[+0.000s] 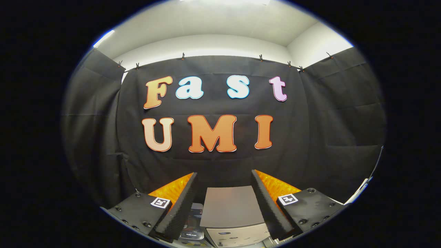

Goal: Put the clothes into the washing machine and then close the washing machine lid.

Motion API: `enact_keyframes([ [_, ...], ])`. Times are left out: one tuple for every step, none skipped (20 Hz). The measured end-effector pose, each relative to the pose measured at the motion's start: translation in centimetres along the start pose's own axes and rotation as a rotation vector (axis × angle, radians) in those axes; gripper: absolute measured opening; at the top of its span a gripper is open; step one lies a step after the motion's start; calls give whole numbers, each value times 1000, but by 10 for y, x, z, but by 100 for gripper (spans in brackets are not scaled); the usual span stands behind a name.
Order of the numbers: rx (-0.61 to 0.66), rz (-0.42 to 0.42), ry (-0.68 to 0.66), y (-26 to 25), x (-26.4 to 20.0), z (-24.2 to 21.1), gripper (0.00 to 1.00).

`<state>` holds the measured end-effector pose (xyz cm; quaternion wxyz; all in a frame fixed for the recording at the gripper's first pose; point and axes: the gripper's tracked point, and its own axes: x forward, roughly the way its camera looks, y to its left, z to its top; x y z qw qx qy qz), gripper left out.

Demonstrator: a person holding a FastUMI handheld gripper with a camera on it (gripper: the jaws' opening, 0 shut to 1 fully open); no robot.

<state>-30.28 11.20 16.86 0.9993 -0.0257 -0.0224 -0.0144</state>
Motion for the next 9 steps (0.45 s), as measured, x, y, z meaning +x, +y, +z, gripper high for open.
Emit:
enact_keyframes([
  [2,5,-1,0,0,0,98],
  [3,5,-7,-1,1,1,98],
  [2,5,-8,-3,2,2,98],
  [3,3,-15,-4,4,2,98],
  [6,3,-13,-5,5,2,98],
  [11,5,-10,-5,6,0,98],
  [14,9,-6,-4,5,-1,98],
  [13,7,-4,-4,7,-3,98],
  [9,7,-4,-5,8,-2,98],
])
